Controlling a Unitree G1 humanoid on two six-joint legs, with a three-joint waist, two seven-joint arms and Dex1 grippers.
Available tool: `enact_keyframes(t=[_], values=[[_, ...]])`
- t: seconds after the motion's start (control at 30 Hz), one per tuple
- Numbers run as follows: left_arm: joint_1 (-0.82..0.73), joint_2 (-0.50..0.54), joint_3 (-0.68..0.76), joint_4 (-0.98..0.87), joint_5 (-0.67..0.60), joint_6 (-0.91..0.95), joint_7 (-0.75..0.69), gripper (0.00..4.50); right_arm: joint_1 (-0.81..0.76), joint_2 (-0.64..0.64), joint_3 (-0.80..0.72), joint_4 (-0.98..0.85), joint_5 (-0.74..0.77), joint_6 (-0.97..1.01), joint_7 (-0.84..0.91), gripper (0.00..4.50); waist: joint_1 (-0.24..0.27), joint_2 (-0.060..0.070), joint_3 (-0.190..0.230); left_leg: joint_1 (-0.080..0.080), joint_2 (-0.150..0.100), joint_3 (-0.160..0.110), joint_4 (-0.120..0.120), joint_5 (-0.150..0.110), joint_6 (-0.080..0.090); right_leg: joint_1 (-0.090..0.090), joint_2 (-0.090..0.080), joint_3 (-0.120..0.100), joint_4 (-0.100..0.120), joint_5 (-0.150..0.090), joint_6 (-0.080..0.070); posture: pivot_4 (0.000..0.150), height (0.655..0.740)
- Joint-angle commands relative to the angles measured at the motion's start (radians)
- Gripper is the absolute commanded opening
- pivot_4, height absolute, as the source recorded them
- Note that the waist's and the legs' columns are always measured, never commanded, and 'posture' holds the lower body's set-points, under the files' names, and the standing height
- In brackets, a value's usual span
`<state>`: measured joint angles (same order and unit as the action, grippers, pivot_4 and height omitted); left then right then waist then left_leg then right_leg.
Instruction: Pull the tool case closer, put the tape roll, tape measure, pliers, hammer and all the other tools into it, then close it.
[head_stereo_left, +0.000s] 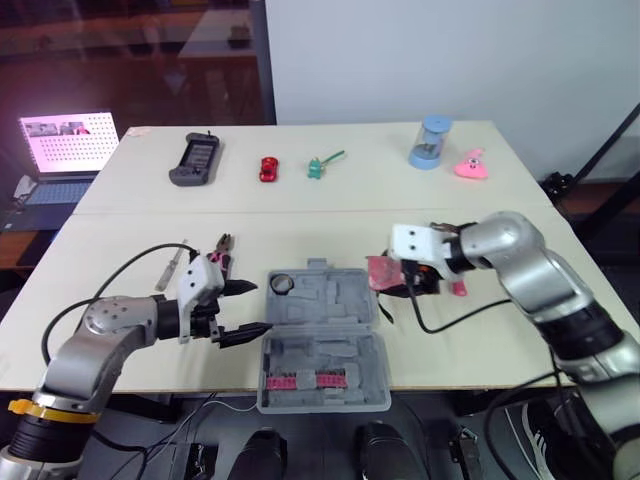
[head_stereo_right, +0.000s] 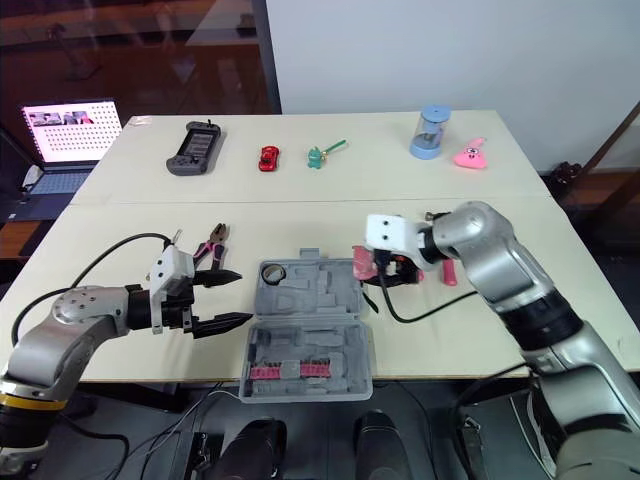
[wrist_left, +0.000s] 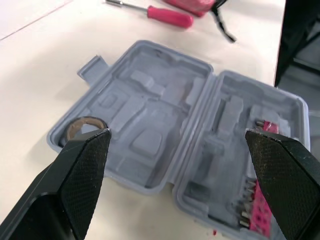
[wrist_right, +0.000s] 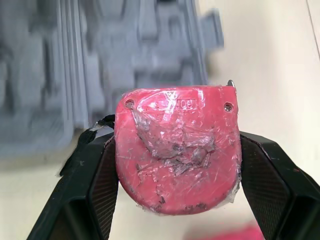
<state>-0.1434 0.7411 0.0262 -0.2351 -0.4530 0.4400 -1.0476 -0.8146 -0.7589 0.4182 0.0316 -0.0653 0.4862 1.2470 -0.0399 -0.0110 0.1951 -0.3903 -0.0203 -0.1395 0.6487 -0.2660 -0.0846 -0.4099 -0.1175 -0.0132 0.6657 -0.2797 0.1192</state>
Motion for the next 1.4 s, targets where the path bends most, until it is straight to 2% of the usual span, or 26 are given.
enact_keyframes(t=[0.03, 0.27, 0.5, 0.8, 1.13, 1.23, 1.4], values=[[0.048, 0.014, 0.011, -0.026, 0.018, -0.036, 0.000, 4.50, -0.090, 0.036, 0.047, 0.083, -0.045, -0.001, 0.031, 2.94, -0.001, 0.000, 0.000, 0.000, 0.000, 0.000, 0.000, 0.000, 0.000, 0.000, 0.000, 0.000, 0.000, 0.000, 0.000, 0.150, 0.6902], [0.093, -0.007, 0.031, -0.044, 0.013, -0.050, 0.039, 4.50, -0.208, 0.168, 0.170, 0.260, -0.140, 0.022, 0.047, 2.94, -0.005, 0.000, 0.000, 0.000, 0.000, 0.000, 0.000, 0.000, 0.000, -0.002, 0.000, 0.000, 0.001, 0.000, 0.000, 0.150, 0.6902], [0.155, -0.004, 0.057, -0.070, 0.016, -0.066, 0.067, 4.50, -0.213, 0.248, 0.243, 0.415, -0.237, -0.122, -0.009, 2.94, -0.004, 0.000, 0.000, -0.001, 0.000, 0.000, 0.000, 0.000, 0.000, -0.003, 0.000, 0.000, 0.001, 0.000, 0.000, 0.150, 0.6902], [0.188, 0.000, 0.067, -0.075, 0.037, -0.085, 0.089, 4.50, -0.216, 0.312, 0.240, 0.550, -0.296, -0.244, -0.063, 2.94, -0.005, 0.000, 0.000, -0.001, 0.000, 0.000, 0.000, 0.000, 0.000, -0.004, 0.000, 0.000, 0.002, 0.000, 0.000, 0.150, 0.6902], [0.186, 0.001, 0.054, -0.072, 0.037, -0.089, 0.094, 4.50, -0.202, 0.317, 0.212, 0.560, -0.323, -0.280, -0.091, 2.94, -0.005, 0.000, 0.000, -0.001, 0.000, 0.000, 0.000, 0.000, -0.001, -0.004, 0.000, 0.000, 0.003, 0.001, -0.001, 0.150, 0.6902], [0.184, -0.001, 0.047, -0.072, 0.037, -0.089, 0.093, 4.50, -0.193, 0.309, 0.197, 0.528, -0.322, -0.284, -0.104, 4.44, -0.005, 0.000, 0.000, -0.001, 0.000, 0.000, 0.000, 0.000, -0.001, -0.004, 0.000, 0.001, 0.003, 0.001, -0.001, 0.150, 0.6902], [0.191, 0.010, 0.043, -0.061, 0.039, -0.095, 0.071, 4.50, -0.155, 0.262, 0.154, 0.377, -0.300, -0.236, -0.067, 4.48, -0.004, 0.000, 0.000, -0.001, 0.000, 0.000, 0.000, 0.000, -0.001, -0.004, 0.000, 0.001, 0.003, 0.001, -0.001, 0.150, 0.6902]])
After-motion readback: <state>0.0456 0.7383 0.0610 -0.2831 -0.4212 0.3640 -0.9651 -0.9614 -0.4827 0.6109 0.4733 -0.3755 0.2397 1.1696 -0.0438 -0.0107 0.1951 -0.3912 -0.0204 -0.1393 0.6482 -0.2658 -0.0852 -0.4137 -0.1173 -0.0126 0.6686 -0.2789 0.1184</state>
